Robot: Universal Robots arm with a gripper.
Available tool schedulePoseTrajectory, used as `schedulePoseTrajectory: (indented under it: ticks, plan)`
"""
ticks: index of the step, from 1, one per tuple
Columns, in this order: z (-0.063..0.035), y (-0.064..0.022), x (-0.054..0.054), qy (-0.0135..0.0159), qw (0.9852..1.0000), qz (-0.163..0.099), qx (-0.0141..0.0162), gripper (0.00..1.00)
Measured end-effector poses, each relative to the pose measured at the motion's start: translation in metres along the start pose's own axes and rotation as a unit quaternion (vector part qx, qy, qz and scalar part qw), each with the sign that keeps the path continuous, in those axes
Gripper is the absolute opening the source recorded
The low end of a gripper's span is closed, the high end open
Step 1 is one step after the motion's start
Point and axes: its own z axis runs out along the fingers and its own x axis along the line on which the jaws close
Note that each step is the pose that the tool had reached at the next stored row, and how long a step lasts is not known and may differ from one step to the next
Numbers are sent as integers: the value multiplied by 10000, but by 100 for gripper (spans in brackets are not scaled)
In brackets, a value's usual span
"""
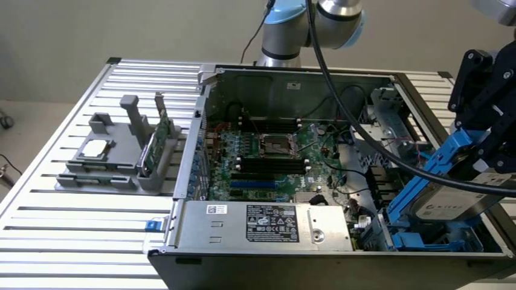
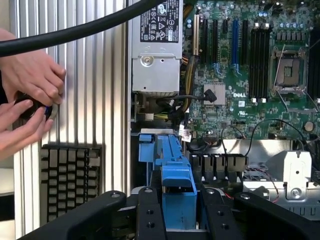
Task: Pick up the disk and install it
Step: 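Pick up the disk, then insert the disk into the insertion slot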
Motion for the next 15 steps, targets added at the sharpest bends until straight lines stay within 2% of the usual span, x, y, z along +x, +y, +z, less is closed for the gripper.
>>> schedulePoseTrajectory:
  ticks: [15]
  plan:
    - [154, -20, -13, 2, 10000, -31, 0, 33]
